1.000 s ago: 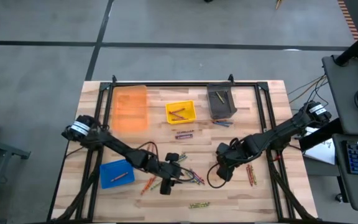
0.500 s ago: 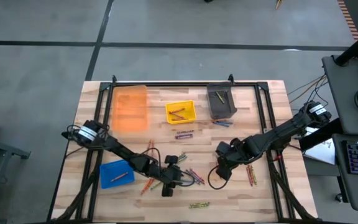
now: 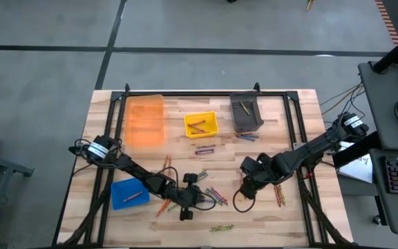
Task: Sort crayons
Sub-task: Put the blue crayon into the orange bin
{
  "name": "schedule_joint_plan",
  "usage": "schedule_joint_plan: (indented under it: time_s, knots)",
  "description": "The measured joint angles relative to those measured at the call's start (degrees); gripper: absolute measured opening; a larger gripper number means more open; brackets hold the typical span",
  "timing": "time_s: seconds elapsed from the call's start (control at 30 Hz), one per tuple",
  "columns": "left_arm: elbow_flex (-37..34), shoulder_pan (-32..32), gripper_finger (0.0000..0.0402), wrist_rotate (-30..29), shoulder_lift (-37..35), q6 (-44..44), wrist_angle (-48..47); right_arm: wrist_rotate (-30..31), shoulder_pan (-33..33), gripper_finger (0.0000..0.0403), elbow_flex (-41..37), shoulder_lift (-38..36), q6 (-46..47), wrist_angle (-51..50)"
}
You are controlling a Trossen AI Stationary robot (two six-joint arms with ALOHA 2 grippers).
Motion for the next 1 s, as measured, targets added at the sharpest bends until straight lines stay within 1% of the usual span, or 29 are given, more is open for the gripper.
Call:
schedule_joint_plan:
  time_s: [0.07,0.3,0.4,0.5,0.67,0.73,0.83,1.0]
  knots:
    - [-0.02,0.00,0.0011,0.00,0.00,-0.51,-0.18,0.00,0.00,0.0123,0.00,0.00,0.00,0.02]
    - [-0.10,-0.27,0.0003,0.39,-1.19,-2.54,-1.68,0.23,0.00,0.0123,0.00,0.00,-1.77,0.11]
    - [-0.36,-0.49,0.0001,2.07,-3.62,-2.58,-5.33,0.46,-0.02,0.0123,0.00,0.00,-2.50,0.26]
    - [-0.48,-0.76,0.0001,2.38,-7.35,-2.57,-10.59,1.40,-0.02,0.0123,-0.02,0.00,-3.15,0.33]
    - [-0.42,-0.63,0.0001,1.14,-13.75,-2.48,-18.83,5.85,-0.02,0.0123,-0.02,0.01,-5.78,2.37]
    - [-0.42,-0.61,0.0000,-0.87,-16.49,-2.02,-21.40,9.01,-0.04,0.0123,-0.02,0.26,-5.92,3.21]
    - [-0.35,-0.54,0.0000,-4.57,-20.75,-1.09,-24.44,16.28,-0.22,0.0121,-0.05,1.87,-3.56,3.13]
    - [-0.39,0.09,0.0000,-10.01,-27.84,0.42,-28.91,19.98,-4.29,0.0101,-0.30,7.52,-2.83,2.90]
